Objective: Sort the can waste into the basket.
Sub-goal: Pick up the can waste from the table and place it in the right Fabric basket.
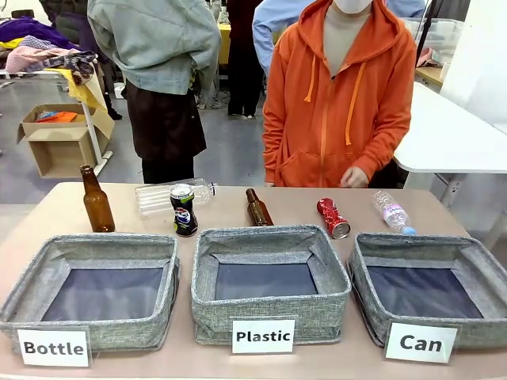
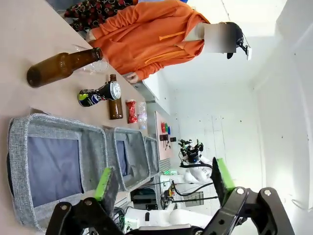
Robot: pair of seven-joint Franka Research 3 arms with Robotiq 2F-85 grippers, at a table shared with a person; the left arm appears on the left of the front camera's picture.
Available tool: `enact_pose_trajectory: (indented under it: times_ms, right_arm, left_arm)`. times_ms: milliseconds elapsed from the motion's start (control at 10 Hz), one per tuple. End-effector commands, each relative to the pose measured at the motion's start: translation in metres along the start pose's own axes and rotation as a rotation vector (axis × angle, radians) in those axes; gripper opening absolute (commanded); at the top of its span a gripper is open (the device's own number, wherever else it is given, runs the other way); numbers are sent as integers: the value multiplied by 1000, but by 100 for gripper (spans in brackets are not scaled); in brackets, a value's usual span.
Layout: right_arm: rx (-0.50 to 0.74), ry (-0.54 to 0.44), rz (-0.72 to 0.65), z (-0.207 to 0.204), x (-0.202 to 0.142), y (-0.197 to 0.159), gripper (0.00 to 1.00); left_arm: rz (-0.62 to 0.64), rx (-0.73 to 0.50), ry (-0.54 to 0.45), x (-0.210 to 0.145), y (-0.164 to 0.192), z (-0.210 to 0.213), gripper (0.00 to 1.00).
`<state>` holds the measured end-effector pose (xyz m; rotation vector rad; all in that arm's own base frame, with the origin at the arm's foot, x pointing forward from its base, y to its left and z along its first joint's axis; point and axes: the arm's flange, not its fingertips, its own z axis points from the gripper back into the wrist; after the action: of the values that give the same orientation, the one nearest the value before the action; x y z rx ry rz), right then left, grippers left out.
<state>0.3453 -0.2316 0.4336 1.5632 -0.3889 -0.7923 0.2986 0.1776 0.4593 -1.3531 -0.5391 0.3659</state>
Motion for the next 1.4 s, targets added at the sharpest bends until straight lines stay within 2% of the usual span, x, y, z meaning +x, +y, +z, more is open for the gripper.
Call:
enact_pose_trajectory:
  times_ms: [0, 200, 400, 700, 1000, 1100, 1200, 1300]
  right_arm:
    - [-4, 13, 11, 1, 1, 1, 100]
    - [-4, 13, 11, 1, 1, 1, 100]
    - [-4, 13, 11, 1, 1, 1, 100]
    - [-4, 13, 11, 1, 1, 1, 100]
    - [-4, 13, 11, 1, 1, 1, 100]
    - [-4, 13, 11, 1, 1, 1, 100]
    - [-4, 13, 11, 1, 1, 1, 100]
    - [-4, 13, 11, 1, 1, 1, 100]
  left_arm:
    - [-94, 146, 0, -10, -16, -15, 100]
    - [-337, 204, 103, -30, -54, -45, 100]
    - [-606, 168, 266, -47, -80, -86, 100]
    - [-873, 72, 595, -68, -67, -158, 100]
    - [-1210, 5, 753, -97, -38, -228, 100]
    - [-1276, -52, 789, -100, -31, -248, 100]
    - [-1323, -10, 610, -90, -29, -262, 100]
    - [-1253, 131, 396, -80, -39, -268, 100]
